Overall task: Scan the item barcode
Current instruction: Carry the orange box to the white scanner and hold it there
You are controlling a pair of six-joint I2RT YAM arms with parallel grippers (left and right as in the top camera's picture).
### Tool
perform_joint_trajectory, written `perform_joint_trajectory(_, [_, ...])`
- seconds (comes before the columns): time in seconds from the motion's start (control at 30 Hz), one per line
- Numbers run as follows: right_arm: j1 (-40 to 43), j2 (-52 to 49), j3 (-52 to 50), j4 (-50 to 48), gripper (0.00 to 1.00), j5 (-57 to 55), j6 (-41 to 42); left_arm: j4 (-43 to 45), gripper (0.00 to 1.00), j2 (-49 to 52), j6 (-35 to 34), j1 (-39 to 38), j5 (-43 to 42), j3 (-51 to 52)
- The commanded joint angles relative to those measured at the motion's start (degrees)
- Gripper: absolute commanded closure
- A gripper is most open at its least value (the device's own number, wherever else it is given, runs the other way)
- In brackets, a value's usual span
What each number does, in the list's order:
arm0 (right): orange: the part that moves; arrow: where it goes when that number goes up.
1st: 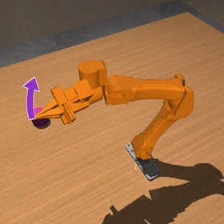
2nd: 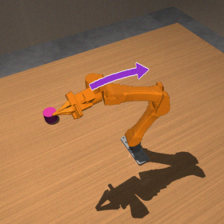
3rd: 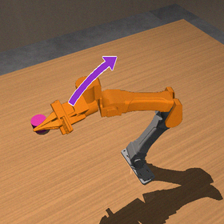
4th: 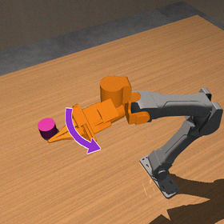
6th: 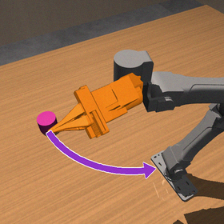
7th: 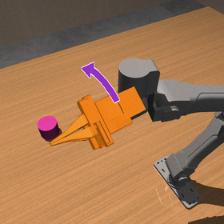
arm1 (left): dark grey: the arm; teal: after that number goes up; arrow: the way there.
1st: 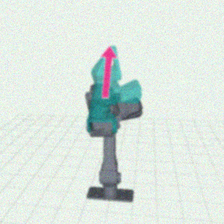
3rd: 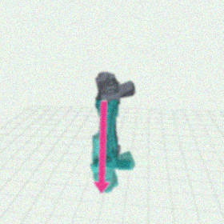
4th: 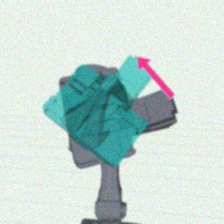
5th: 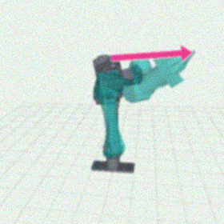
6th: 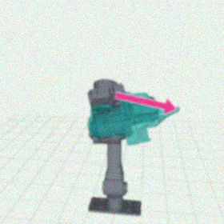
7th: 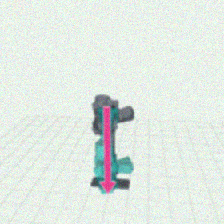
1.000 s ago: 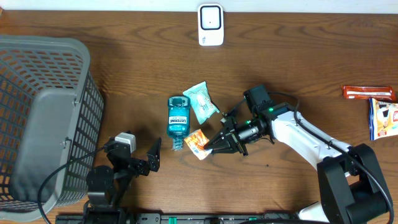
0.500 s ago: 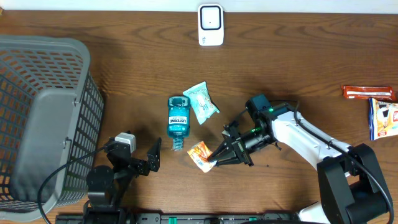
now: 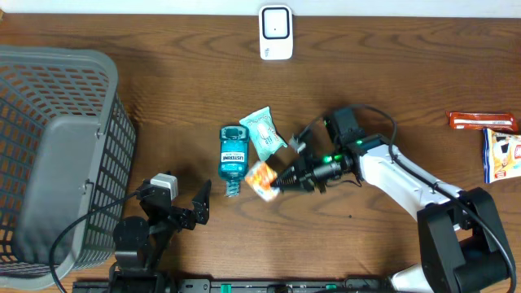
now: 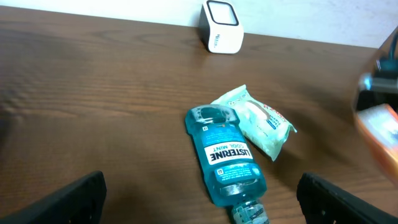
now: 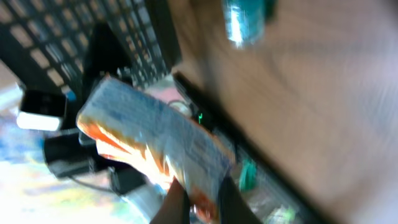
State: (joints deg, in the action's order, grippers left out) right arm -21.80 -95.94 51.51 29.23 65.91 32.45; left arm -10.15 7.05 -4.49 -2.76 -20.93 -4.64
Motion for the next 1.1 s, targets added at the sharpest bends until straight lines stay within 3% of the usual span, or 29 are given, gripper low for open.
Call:
perform_joint_trajectory(0.0, [1.51,0.79,0.24,-8.94,0.99,-5.35,-0.92,-1.55,0.02,0.04,0.09,0.17,-0.7,0.83])
perform_joint_trajectory(0.17, [2.05,0.79,0.24,-25.81,0.99,-24.2,-0.79,-1.55,0.02,0.04,0.09,0.17,-0.7,0.83])
perform_joint_trajectory(0.3, [1.77,0.79,0.24,-34.25,0.99,-41.22,5.03,-1.55,0.02,0.04,0.09,0.17,-0.7,0.83])
perform_joint_trajectory(0.57, [-0.15,-4.09,3.82,-50.73,0.99,-72.0,-1.49,-1.55,0.02,0.04,0.09,0.17,-0.7,0.83])
perform_joint_trajectory(0.73, [-0.15,-13.35,16.28,-50.01,0.99,-74.44,-9.97,-1.55,0.02,0.04,0.09,0.17,-0.7,0.83])
perform_joint_trajectory(1.07, [-0.17,-33.83,47.25,-36.7,0.99,-76.52,-17.55,-1.55,0.02,0.04,0.09,0.17,-0.7,0.83])
